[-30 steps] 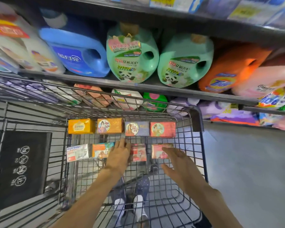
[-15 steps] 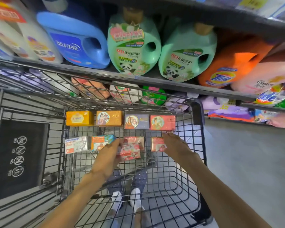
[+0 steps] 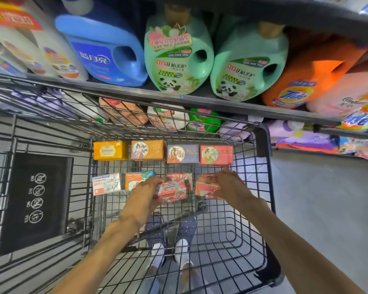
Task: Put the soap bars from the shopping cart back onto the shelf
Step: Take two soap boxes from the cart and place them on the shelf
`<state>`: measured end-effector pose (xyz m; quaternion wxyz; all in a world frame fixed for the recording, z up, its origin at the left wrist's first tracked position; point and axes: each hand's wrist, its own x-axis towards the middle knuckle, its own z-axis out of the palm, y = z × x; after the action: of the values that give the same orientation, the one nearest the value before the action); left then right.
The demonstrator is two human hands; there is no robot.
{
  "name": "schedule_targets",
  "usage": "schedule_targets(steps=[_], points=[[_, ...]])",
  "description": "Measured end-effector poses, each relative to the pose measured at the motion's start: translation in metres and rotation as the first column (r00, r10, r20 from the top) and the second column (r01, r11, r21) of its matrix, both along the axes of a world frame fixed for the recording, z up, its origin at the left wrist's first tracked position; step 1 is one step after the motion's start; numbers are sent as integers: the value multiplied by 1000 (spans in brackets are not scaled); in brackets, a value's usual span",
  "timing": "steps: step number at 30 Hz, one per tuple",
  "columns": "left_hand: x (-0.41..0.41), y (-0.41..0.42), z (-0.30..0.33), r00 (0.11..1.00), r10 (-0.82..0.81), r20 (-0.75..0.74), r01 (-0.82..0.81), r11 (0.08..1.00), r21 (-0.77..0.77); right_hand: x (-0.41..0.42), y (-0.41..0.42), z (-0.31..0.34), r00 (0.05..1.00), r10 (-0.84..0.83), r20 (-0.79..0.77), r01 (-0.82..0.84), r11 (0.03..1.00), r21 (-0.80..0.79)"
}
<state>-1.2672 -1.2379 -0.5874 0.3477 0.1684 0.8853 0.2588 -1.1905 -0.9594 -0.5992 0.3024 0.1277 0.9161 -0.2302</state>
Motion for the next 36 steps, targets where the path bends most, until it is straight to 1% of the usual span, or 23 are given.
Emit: schedule_targets(steps=[2,4,6,8,10,11,12,13,15,16,18,20,22,23,24,25,26,27,28,30,32,34,36], points=[[-2,-1,5,1000,-17,-15,17,1000,2,-1,-2,12,999,-25,27,26,999,-39],[-4,-1,16,999,-33,-24,33,999,2,4,1,19,999,-40,37,41,999,-34],[-7,1,29,998,-56,-12,56,998,11,2,2,37,997,-68,-32,66,996,-59],[-14,6,48,996,-85,-16,85,996,22,3,4,64,985,-145,-90,133,982,-132],[-21,11,71,991,-116,-66,117,993,14,3,10,93,977,-182,-108,160,970,-184],[-26,15,83,987,-133,-91,135,991,17,4,15,109,965,-239,-110,207,948,-240],[-31,20,98,982,-158,-102,161,987,24,4,18,126,958,-242,-155,198,947,-253],[-36,24,112,973,-186,-139,191,981,30,5,22,142,952,-256,-165,216,949,-229],[-45,33,147,978,-161,-135,173,981,87,5,30,180,947,-272,-174,245,956,-159],[-50,39,166,967,-183,-175,200,977,81,7,34,198,947,-259,-188,239,963,-120],[-54,52,210,961,-204,-184,225,969,98,16,43,243,935,-260,-241,243,965,-99],[-54,63,258,960,-205,-192,239,956,171,31,50,292,906,-295,-305,280,955,-93],[-54,80,293,948,-187,-259,247,943,224,49,58,343,879,-330,-346,326,943,-71],[-49,89,317,933,-238,-269,308,915,259,61,63,367,868,-327,-373,330,942,-60],[-45,100,338,928,-260,-265,332,901,279,73,71,387,848,-340,-407,349,935,-54],[-40,108,357,903,-286,-319,380,880,284,87,76,408,824,-360,-437,364,928,-78],[-31,117,378,854,-325,-406,451,851,267,102,82,428,804,-384,-454,379,919,-108],[-26,131,398,832,-315,-457,460,852,249,118,90,446,782,-416,-465,408,905,-124],[-24,150,412,765,-340,-546,524,822,222,133,98,465,760,-437,-480,440,891,-114],[-16,185,434,735,-409,-541,618,732,287,166,110,497,709,-478,-519,496,861,-116],[0,219,455,678,-505,-535,700,665,260,202,126,520,664,-512,-546,534,835,-133],[29,253,485,652,-539,-533,736,617,278,241,144,538,626,-542,-560,587,801,-118],[60,291,504,602,-575,-554,780,572,253,283,165,552,589,-564,-578,636,765,-99]])
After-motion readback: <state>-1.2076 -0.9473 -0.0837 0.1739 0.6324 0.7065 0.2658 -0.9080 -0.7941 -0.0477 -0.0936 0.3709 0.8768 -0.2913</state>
